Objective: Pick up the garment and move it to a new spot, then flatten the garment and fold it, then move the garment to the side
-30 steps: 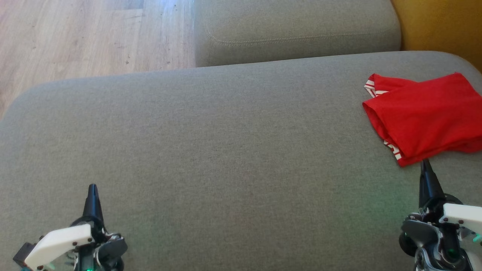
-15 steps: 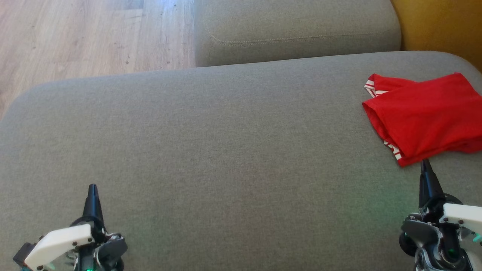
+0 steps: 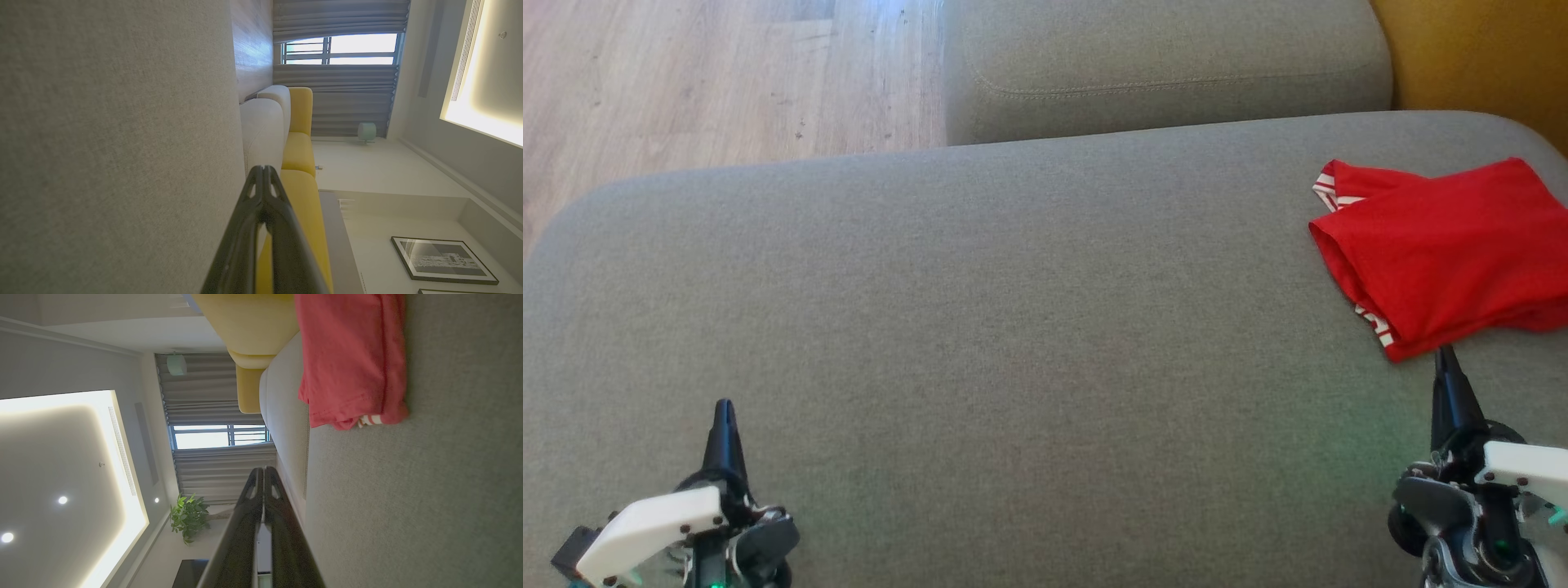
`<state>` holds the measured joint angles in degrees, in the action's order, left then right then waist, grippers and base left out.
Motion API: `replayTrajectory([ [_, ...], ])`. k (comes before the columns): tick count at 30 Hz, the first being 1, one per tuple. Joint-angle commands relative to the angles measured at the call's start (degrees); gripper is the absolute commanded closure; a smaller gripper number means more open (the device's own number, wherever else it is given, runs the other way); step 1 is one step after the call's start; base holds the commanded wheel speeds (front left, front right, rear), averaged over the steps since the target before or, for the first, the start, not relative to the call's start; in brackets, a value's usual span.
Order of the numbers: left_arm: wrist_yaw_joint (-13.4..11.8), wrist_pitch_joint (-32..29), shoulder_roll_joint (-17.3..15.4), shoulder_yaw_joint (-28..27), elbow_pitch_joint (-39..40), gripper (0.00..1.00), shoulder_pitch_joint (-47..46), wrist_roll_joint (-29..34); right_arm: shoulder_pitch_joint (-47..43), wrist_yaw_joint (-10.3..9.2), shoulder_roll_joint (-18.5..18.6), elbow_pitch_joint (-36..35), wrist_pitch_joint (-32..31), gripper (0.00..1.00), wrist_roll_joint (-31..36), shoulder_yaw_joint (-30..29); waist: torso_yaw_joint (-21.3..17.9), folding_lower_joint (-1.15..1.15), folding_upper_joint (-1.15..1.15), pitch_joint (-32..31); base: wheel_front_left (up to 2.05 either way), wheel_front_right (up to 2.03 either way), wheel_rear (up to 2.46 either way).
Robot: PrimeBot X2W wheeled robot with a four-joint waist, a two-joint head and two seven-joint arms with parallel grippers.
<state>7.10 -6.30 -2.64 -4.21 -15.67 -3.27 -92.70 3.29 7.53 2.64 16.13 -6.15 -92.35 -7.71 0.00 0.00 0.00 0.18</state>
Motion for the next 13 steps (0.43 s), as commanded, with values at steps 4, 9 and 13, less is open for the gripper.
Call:
replayTrajectory([
  [4,0.4,-0.2,-0.2,-2.3,1.6,1.0,-2.9,0.5,2.9,-0.04,0.2,-2.1,-0.3,1.0,0.2,1.2,0.0,0.0,0.0,0.0,0.0,0.0,0.0],
  [9,0.4,-0.2,-0.2,-2.3,1.6,1.0,-2.9,0.5,2.9,-0.04,0.2,-2.1,-0.3,1.0,0.2,1.2,0.0,0.0,0.0,0.0,0.0,0.0,0.0],
  [13,0.4,-0.2,-0.2,-2.3,1.6,1.0,-2.9,0.5,2.9,-0.04,0.2,-2.1,-0.3,1.0,0.2,1.2,0.0,0.0,0.0,0.0,0.0,0.0,0.0],
])
